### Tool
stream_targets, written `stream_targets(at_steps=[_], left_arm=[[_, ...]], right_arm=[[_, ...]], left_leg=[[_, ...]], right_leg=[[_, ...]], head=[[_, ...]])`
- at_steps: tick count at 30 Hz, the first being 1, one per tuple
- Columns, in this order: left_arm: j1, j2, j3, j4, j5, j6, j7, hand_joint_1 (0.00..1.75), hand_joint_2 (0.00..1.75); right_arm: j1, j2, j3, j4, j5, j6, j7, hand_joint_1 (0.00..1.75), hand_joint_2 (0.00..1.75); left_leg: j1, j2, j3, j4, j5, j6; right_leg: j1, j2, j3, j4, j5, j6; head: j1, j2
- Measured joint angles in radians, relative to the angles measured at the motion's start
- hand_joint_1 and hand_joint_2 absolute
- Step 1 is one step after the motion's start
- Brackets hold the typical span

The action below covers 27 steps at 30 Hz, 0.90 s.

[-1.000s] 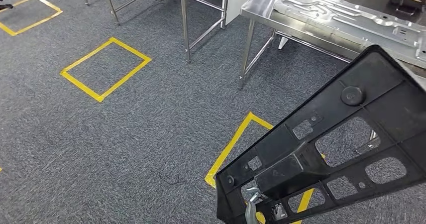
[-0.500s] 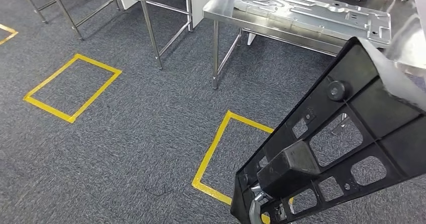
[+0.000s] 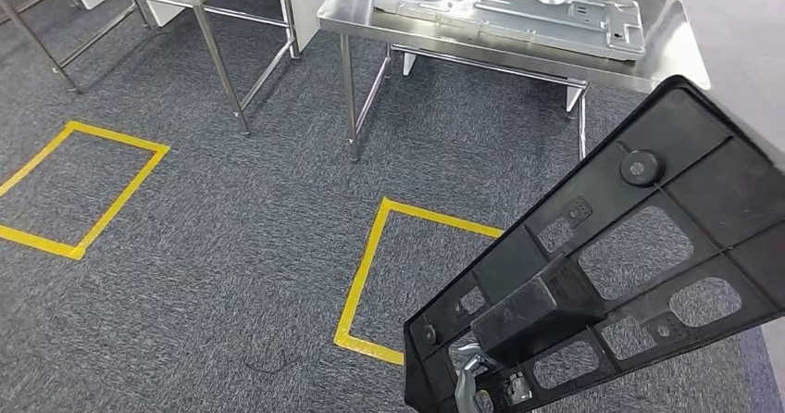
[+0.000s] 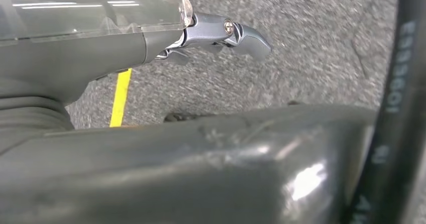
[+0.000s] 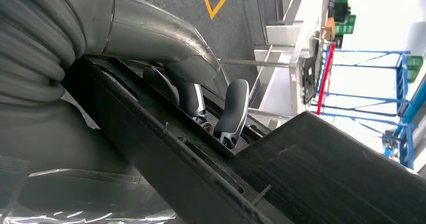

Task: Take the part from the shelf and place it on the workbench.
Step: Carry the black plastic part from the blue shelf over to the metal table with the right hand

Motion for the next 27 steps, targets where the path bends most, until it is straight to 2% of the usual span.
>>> stream_targets(at_steps=[1,2,4,5,7,8,9,10,11,12,13,14,15,16,17,19,20,21,23,25,26,27], left_arm=[[-0.001,-0.001,0.000,0.000,0.000,0.000,0.000,0.00,0.00],[-0.001,-0.001,0.000,0.000,0.000,0.000,0.001,0.00,0.00],[-0.003,-0.001,0.000,0.000,0.000,0.000,0.001,0.00,0.00],[-0.004,-0.001,0.000,0.000,0.000,0.001,0.001,0.00,0.00],[-0.005,0.000,0.000,0.000,0.000,0.000,0.001,0.00,0.00],[-0.003,0.001,0.000,0.000,0.000,0.000,0.001,0.00,0.00],[-0.001,0.001,0.000,0.000,0.000,0.001,0.002,0.00,0.00],[0.002,0.001,0.000,0.000,0.000,0.001,0.002,0.00,0.00],[0.003,0.001,0.000,0.000,0.000,0.001,0.003,0.00,0.00],[0.004,0.002,0.000,0.000,0.000,0.001,0.003,0.00,0.00],[0.004,0.002,0.000,0.000,-0.001,0.001,0.003,0.00,0.00],[0.003,0.004,0.000,0.000,-0.001,0.001,0.003,0.00,0.00],[0.003,0.004,0.000,0.000,-0.001,0.001,0.003,0.00,0.00],[0.003,0.005,0.000,0.000,-0.001,0.001,0.003,0.00,0.00],[0.003,0.005,0.000,0.000,-0.002,0.001,0.003,0.00,0.00],[0.001,0.004,0.000,0.000,-0.003,0.001,0.002,0.00,0.00],[0.000,0.003,0.000,0.000,-0.003,0.001,0.002,0.00,0.00],[-0.001,0.002,0.000,0.000,-0.003,0.001,0.001,0.00,0.00],[0.001,0.001,0.000,0.000,-0.003,0.001,0.001,0.00,0.00],[0.004,0.002,0.000,0.000,-0.003,0.002,0.001,0.00,0.00],[0.004,0.002,0.000,0.000,-0.003,0.002,0.001,0.00,0.00],[0.004,0.002,0.000,0.000,-0.003,0.002,0.001,0.00,0.00]], right_arm=[[-0.001,0.000,0.000,0.000,0.000,0.000,0.001,1.75,1.75],[-0.002,0.000,-0.001,0.000,0.000,0.001,0.001,1.75,1.75],[0.000,0.000,-0.002,0.000,0.000,0.001,0.002,1.75,1.75],[0.001,0.000,-0.003,0.000,-0.001,0.001,0.002,1.75,1.75],[-0.001,0.002,-0.004,0.000,-0.001,0.001,0.002,1.75,1.75],[-0.002,0.002,-0.004,0.000,-0.002,0.002,0.002,1.75,1.75],[-0.004,0.003,-0.004,0.000,-0.002,0.003,0.003,1.75,1.75],[-0.004,0.003,-0.005,0.000,-0.002,0.003,0.003,1.75,1.75],[-0.004,0.003,-0.005,0.001,-0.003,0.004,0.003,1.75,1.75],[-0.004,0.003,-0.005,0.002,-0.004,0.004,0.003,1.75,1.75],[-0.004,0.003,-0.005,0.002,-0.005,0.005,0.004,1.75,1.75],[-0.004,0.003,-0.005,0.003,-0.006,0.005,0.004,1.75,1.75],[-0.005,0.003,-0.005,0.003,-0.007,0.005,0.004,1.75,1.75],[-0.006,0.003,-0.005,0.003,-0.007,0.005,0.005,1.75,1.75],[-0.007,0.003,-0.005,0.003,-0.008,0.005,0.005,1.75,1.75],[-0.006,0.003,-0.005,0.003,-0.008,0.005,0.005,1.75,1.75],[-0.005,0.003,-0.006,0.003,-0.008,0.005,0.006,1.75,1.75],[-0.005,0.003,-0.006,0.003,-0.009,0.006,0.006,1.75,1.75],[-0.008,0.003,-0.006,0.003,-0.009,0.006,0.006,1.75,1.75],[-0.010,0.003,-0.007,0.003,-0.009,0.007,0.006,1.75,1.75],[-0.010,0.003,-0.007,0.003,-0.009,0.008,0.006,1.75,1.75],[-0.010,0.003,-0.007,0.003,-0.009,0.009,0.006,1.75,1.75]], left_leg=[[-0.001,0.009,0.003,-0.001,-0.002,-0.004],[-0.001,0.019,0.005,-0.002,-0.004,-0.009],[0.000,0.032,0.012,-0.007,-0.007,-0.020],[0.000,0.020,0.014,-0.001,-0.015,-0.024],[0.001,-0.030,-0.009,0.064,-0.058,-0.032],[0.001,-0.056,-0.035,0.124,-0.089,-0.034],[0.002,-0.069,-0.067,0.188,-0.116,-0.036],[0.002,-0.075,-0.093,0.239,-0.131,-0.039],[0.003,-0.077,-0.106,0.256,-0.125,-0.041],[0.004,-0.078,-0.104,0.238,-0.099,-0.043],[0.006,-0.084,-0.084,0.184,-0.059,-0.044],[0.009,-0.104,-0.059,0.120,-0.024,-0.043],[0.012,-0.128,-0.038,0.065,-0.002,-0.040],[0.013,-0.149,-0.024,0.029,0.007,-0.036],[0.012,-0.162,-0.021,0.017,0.004,-0.030],[0.010,-0.146,-0.020,0.013,0.006,-0.016],[0.010,-0.135,-0.018,0.009,0.009,-0.008],[0.012,-0.123,-0.016,0.005,0.012,-0.001],[0.012,-0.096,-0.014,-0.001,0.015,0.007],[0.009,-0.067,-0.014,-0.001,0.013,0.009],[0.009,-0.053,-0.013,-0.001,0.011,0.009],[0.008,-0.040,-0.011,-0.001,0.009,0.008]], right_leg=[[0.007,-0.016,0.017,-0.037,0.007,-0.009],[0.012,-0.023,0.021,-0.048,0.005,-0.014],[0.009,0.001,0.023,-0.058,0.011,-0.020],[0.004,0.012,0.028,-0.067,0.016,-0.023],[-0.006,0.035,0.037,-0.083,0.026,-0.031],[-0.006,0.046,0.038,-0.085,0.027,-0.033],[-0.006,0.059,0.037,-0.083,0.028,-0.034],[-0.006,0.073,0.037,-0.082,0.027,-0.035],[-0.007,0.088,0.037,-0.079,0.026,-0.034],[-0.007,0.104,0.037,-0.075,0.024,-0.032],[-0.009,0.119,0.037,-0.070,0.022,-0.029],[-0.010,0.133,0.036,-0.063,0.018,-0.024],[-0.010,0.146,0.031,-0.053,0.014,-0.019],[-0.010,0.157,0.025,-0.046,0.011,-0.013],[-0.011,0.168,0.019,-0.041,0.011,-0.006],[-0.014,0.186,0.010,-0.041,0.014,0.007],[-0.014,0.174,0.007,-0.037,0.012,0.013],[-0.013,0.150,-0.002,-0.019,0.000,0.018],[-0.012,0.088,-0.048,0.075,-0.052,0.026],[-0.016,0.066,-0.113,0.199,-0.103,0.032],[-0.018,0.063,-0.130,0.229,-0.105,0.033],[-0.019,0.060,-0.127,0.220,-0.089,0.033]], head=[[0.000,0.000],[0.000,0.000],[0.000,0.000],[0.000,0.000],[0.000,0.000],[0.000,0.000],[-0.001,0.000],[0.000,0.000],[0.000,0.000],[0.000,0.000],[0.000,0.000],[0.000,0.000],[0.000,0.000],[0.000,0.000],[0.000,0.000],[0.000,0.000],[0.000,0.000],[0.000,0.000],[0.000,0.000],[0.000,0.000],[0.000,0.000],[0.000,0.000]])
